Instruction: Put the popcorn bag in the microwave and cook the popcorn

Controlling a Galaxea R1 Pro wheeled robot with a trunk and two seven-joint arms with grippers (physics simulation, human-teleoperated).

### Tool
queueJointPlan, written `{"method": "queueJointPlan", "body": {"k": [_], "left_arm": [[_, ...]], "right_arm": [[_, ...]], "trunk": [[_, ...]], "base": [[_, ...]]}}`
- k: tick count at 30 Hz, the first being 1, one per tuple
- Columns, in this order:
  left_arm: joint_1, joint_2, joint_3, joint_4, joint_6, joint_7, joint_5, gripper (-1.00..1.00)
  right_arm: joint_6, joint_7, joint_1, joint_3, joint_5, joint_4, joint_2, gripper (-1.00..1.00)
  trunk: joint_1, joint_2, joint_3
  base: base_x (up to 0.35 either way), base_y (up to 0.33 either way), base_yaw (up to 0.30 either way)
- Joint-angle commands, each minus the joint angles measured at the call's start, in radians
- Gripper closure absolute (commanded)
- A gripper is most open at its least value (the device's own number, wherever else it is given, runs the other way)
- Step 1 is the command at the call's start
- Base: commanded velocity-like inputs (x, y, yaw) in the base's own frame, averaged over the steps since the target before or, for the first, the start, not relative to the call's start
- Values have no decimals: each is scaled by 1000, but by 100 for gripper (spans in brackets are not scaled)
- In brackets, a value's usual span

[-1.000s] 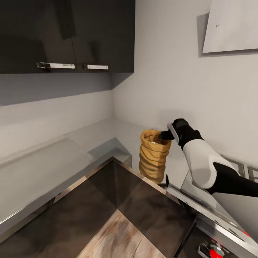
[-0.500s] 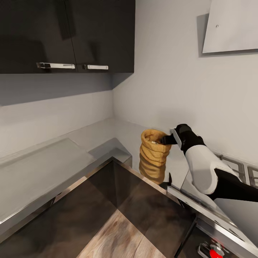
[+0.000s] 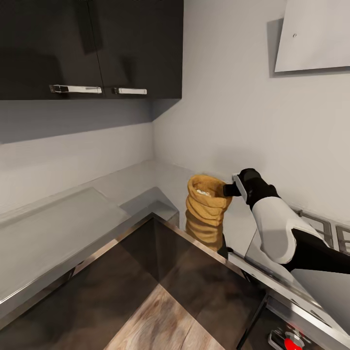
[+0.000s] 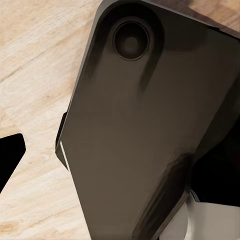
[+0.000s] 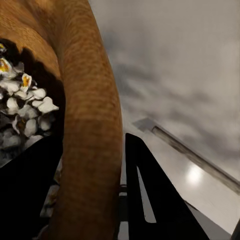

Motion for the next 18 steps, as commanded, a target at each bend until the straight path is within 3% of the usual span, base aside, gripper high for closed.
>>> {"method": "queueJointPlan", "body": {"k": [1, 5, 18], "left_arm": [[0, 0, 8, -1, -2, 1, -1, -100], [0, 0, 8, -1, -2, 1, -1, -100], [0, 1, 8, -1, -2, 1, 1, -100]], "right_arm": [[8, 6, 0, -7, 14, 29, 1, 100], [15, 5, 0, -5, 16, 17, 2, 100], [49, 11, -2, -11, 8, -53, 37, 100]], "trunk": [[0, 0, -1], [0, 0, -1], [0, 0, -1]], "base": [[0, 0, 0], [0, 0, 0], [0, 0, 0]]}}
